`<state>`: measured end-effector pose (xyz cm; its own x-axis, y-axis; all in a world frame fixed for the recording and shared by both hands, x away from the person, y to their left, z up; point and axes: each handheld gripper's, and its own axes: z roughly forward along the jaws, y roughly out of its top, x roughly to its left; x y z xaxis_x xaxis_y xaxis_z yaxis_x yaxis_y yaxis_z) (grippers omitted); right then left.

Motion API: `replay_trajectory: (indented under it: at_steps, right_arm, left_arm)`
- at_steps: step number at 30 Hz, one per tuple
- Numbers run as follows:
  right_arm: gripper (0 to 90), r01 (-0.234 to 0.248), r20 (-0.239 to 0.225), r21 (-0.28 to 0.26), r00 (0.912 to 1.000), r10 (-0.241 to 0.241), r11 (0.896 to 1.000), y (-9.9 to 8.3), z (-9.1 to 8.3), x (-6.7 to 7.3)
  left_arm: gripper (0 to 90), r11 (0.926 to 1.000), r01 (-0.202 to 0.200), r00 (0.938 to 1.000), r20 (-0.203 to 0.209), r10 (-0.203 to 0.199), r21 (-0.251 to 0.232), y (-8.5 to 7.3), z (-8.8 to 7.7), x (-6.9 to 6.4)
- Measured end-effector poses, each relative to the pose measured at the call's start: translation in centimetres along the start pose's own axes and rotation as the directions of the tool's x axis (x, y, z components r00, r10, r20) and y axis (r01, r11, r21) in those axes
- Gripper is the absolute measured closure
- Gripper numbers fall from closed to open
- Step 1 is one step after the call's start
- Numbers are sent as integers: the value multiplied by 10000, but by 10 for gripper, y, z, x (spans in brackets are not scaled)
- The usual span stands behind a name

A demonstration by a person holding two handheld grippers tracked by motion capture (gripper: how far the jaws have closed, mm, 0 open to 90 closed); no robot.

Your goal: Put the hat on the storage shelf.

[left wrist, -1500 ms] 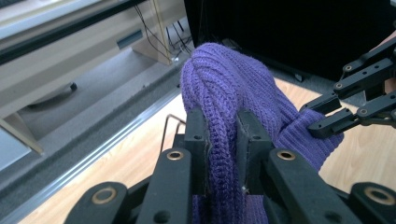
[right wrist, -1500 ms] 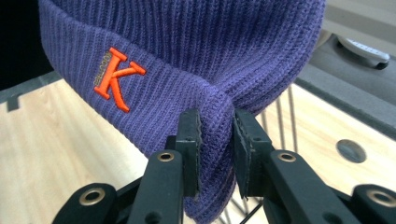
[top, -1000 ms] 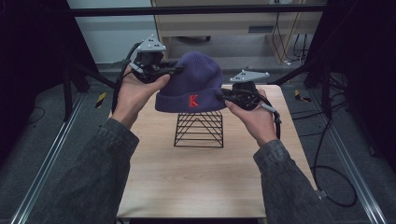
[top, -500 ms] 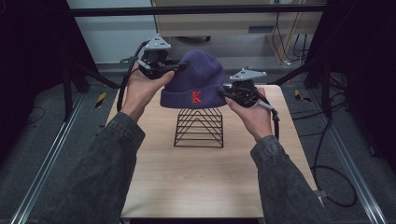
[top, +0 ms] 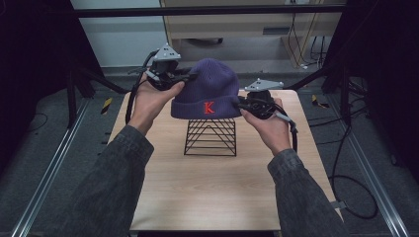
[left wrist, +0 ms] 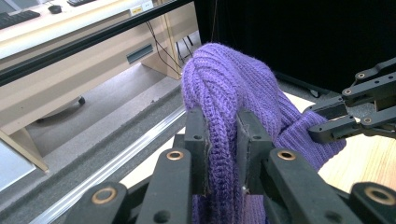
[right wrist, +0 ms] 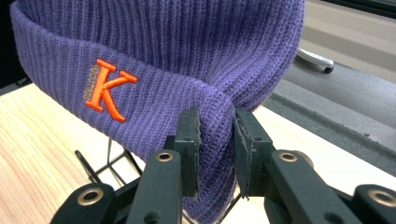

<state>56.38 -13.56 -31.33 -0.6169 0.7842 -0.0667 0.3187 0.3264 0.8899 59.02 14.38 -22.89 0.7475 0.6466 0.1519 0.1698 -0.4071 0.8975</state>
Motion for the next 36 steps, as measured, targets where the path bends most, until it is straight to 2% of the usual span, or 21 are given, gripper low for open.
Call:
replay_trajectory:
  at_steps: [6,21,23,28,31,34,36]
  right_arm:
    - [729,54,-83,137,10000,-53,9999,-8,0,4]
    - [724,117,-55,476,9999,-114,9988,-19,-4,2]
    - [724,51,-57,515,10000,-48,9987,-20,-4,3]
    - [723,288,-85,839,9996,-282,9961,-26,-1,3]
    - [724,316,-86,917,9995,-310,9953,-27,0,4]
    - [724,328,-110,980,9994,-319,9946,-30,0,6]
    - [724,323,-102,1000,9995,-315,9945,-33,1,6]
  left_arm:
    - [766,9999,-27,10000,27,27,120,-6,0,-3]
    - [765,9996,-147,9999,81,145,243,-9,1,-12]
    - [764,9994,-196,9998,100,193,282,-10,1,-12]
    - [763,9977,-483,9987,157,476,479,-13,2,-15]
    - [764,9977,-504,9986,196,495,455,-13,2,-16]
    - [764,9958,-716,9973,170,708,574,-13,2,-20]
    - [764,9962,-662,9977,170,654,569,-15,3,-21]
